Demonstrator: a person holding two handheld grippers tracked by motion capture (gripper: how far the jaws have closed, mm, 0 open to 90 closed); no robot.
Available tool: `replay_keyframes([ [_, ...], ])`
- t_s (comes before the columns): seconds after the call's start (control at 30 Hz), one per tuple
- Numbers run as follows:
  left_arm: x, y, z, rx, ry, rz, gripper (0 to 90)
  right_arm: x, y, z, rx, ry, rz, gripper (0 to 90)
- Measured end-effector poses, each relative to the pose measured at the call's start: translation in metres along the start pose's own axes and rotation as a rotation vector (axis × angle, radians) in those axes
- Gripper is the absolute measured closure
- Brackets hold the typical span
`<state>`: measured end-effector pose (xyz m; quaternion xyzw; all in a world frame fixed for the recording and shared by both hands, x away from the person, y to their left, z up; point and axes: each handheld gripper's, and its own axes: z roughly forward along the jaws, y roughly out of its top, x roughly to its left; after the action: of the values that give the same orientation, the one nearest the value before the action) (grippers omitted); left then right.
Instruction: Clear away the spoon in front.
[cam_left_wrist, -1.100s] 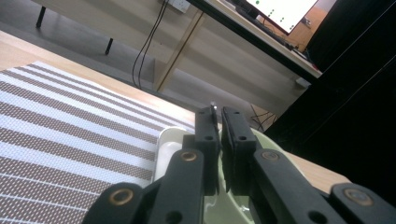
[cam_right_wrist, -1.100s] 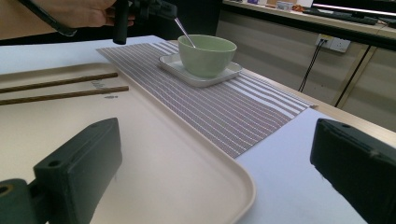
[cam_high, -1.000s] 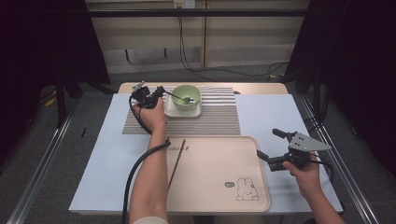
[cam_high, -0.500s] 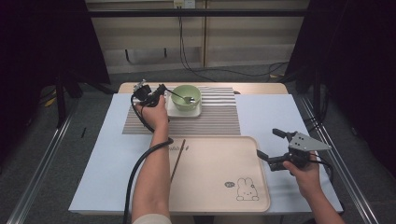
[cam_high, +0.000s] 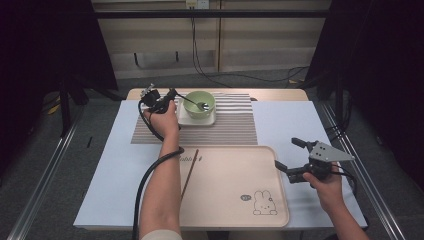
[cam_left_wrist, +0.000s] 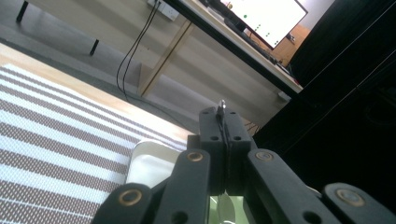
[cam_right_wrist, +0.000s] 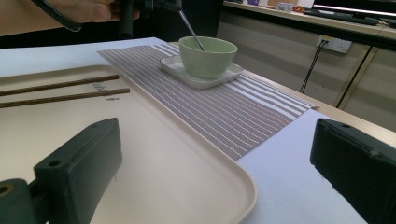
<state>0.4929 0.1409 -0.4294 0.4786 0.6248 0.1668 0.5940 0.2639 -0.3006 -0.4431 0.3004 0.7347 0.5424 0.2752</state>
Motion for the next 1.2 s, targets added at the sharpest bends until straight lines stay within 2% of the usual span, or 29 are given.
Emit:
replay_keyframes([
  [0.1, 0.000, -0.001, 0.000, 0.001, -0.004, 0.003, 89.6, 0.000, 0.000, 0.000, -0.003, -0.003, 0.002, 1.7],
  [0.2, 0.001, -0.002, 0.000, 0.003, 0.007, -0.001, 89.3, 0.000, 0.000, 0.000, 0.006, 0.007, -0.007, 1.7],
  [0.4, 0.007, -0.004, 0.003, 0.004, 0.030, 0.000, 87.6, 0.000, 0.000, 0.000, -0.003, -0.003, 0.005, 1.7],
  [0.53, 0.012, -0.007, 0.004, -0.003, 0.052, -0.020, 85.1, 0.000, 0.000, 0.000, 0.004, 0.007, -0.001, 1.7],
  [0.6, 0.012, -0.008, 0.004, -0.015, 0.046, -0.041, 84.0, 0.000, 0.000, 0.000, 0.003, 0.004, 0.002, 1.7],
  [0.63, 0.013, -0.008, 0.004, -0.003, 0.045, -0.021, 83.4, 0.000, 0.000, 0.000, -0.001, 0.001, -0.002, 1.7],
  [0.67, 0.011, -0.009, 0.004, -0.024, 0.052, -0.033, 82.5, -0.001, 0.000, 0.000, 0.005, 0.009, -0.008, 1.7],
  [0.73, 0.010, -0.011, 0.005, -0.026, 0.049, -0.037, 81.2, 0.000, 0.000, 0.000, 0.006, 0.006, -0.005, 1.7],
  [0.77, 0.010, -0.012, 0.006, -0.033, 0.046, -0.048, 81.7, 0.000, 0.000, 0.000, 0.004, 0.007, -0.002, 1.7],
  [0.87, 0.011, -0.013, 0.008, -0.040, 0.052, -0.044, 84.8, 0.000, 0.000, -0.001, 0.009, 0.008, -0.006, 1.7],
  [0.93, 0.011, -0.015, 0.009, -0.060, 0.050, -0.060, 87.4, 0.000, 0.000, 0.000, 0.002, 0.002, -0.001, 1.7],
  [1.0, 0.013, -0.016, 0.009, -0.057, 0.047, -0.055, 88.8, 0.000, 0.000, 0.000, 0.008, 0.007, -0.003, 1.7],
  [1.03, 0.013, -0.016, 0.010, -0.067, 0.040, -0.070, 89.1, 0.000, 0.000, -0.001, 0.009, 0.006, -0.003, 1.7],
  [1.13, 0.011, -0.013, 0.009, -0.060, 0.035, -0.061, 89.6, -0.001, 0.000, -0.001, 0.008, 0.008, -0.004, 1.7],
  [1.2, 0.009, -0.009, 0.006, -0.072, 0.021, -0.064, 89.7, -0.001, 0.000, -0.001, 0.008, 0.008, -0.003, 1.7],
])
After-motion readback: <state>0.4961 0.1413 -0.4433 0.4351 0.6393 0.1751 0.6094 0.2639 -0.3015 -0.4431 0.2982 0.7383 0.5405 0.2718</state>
